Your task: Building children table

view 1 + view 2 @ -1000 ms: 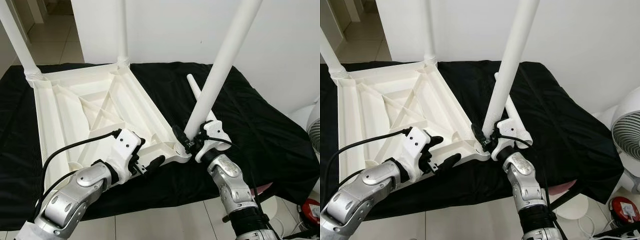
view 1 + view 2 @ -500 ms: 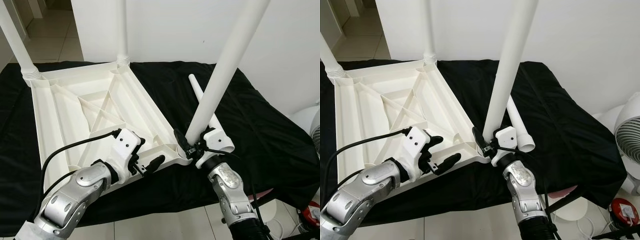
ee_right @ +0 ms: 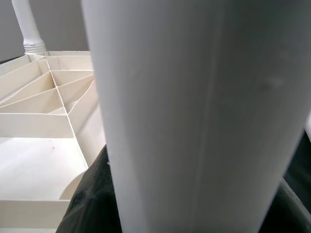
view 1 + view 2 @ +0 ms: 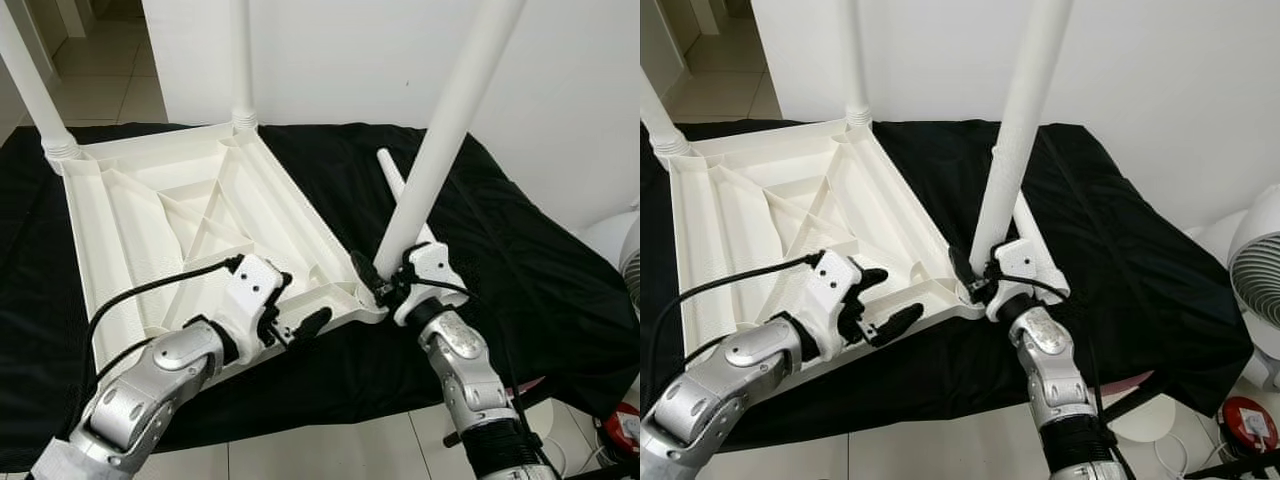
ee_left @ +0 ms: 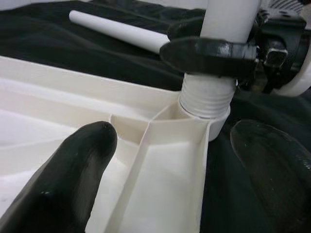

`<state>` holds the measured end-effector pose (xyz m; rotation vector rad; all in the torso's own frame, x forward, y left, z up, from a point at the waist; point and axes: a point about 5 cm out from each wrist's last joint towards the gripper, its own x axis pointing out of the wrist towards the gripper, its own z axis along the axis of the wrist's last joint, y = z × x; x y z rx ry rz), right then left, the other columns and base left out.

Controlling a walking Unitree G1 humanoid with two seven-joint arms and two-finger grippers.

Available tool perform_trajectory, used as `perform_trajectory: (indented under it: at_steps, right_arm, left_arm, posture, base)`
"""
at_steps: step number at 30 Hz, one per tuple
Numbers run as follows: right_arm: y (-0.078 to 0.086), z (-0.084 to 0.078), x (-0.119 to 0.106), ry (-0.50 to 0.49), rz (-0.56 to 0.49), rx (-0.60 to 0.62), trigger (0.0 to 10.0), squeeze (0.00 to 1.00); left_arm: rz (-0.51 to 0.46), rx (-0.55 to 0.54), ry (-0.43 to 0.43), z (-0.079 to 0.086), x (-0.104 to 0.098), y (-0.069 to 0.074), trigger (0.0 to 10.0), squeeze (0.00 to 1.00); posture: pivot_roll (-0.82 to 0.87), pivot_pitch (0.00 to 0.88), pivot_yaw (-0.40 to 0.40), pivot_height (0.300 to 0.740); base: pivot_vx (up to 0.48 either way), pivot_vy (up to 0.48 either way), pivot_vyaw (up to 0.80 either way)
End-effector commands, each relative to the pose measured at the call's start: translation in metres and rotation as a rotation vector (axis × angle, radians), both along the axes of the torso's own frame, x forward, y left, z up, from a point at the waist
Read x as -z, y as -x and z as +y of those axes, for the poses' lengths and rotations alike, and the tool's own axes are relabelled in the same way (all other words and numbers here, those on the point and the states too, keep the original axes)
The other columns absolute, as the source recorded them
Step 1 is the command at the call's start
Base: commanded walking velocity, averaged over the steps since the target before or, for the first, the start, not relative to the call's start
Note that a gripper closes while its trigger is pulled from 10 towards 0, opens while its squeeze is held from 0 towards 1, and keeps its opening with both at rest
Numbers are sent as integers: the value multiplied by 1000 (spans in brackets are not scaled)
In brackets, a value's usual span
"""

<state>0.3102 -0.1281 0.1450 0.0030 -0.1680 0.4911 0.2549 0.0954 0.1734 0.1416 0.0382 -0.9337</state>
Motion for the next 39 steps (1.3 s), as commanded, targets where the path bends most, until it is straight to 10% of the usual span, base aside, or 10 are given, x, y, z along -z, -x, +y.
perform_trajectory:
  at_steps: [1,3,4,6,10,11,23,39]
  right_arm:
    - [3,-11,22,17,134,34,10000,0]
    - [2,-10,14,14,113,15,10000,0]
    - [1,-9,2,14,87,-13,10000,0]
    - [-1,-9,-12,19,62,-39,10000,0]
    - [-6,-13,-39,49,13,-65,10000,0]
    - [-9,-15,-48,59,1,-71,10000,0]
    - [-14,-21,-74,219,11,-212,10000,0]
    - [-20,-7,-59,323,115,-306,10000,0]
  left_arm:
    - [2,109,7,-2,-2,2,10000,0]
    - [6,106,23,0,-5,-1,10000,0]
    - [16,99,49,2,-9,-5,10000,969]
    - [18,96,74,4,-14,-9,10000,1000]
    - [7,64,113,8,-28,-21,10000,1000]
    - [1,63,135,8,-34,-24,10000,0]
    - [-69,272,411,-7,-108,-38,10000,0]
    - [-156,388,329,-36,-127,-39,10000,0]
  posture:
    - [24,91,-64,740]
    - [24,91,-64,740]
    - [25,88,-65,740]
    - [22,85,-64,740]
    - [15,78,-64,740]
    - [16,77,-65,740]
    - [18,62,-71,740]
    - [18,46,-65,740]
  base:
    - [0,0,0]
    - [0,0,0]
    - [0,0,0]
    - [0,0,0]
    - [0,0,0]
    - [0,0,0]
    - [0,0,0]
    - [0,0,0]
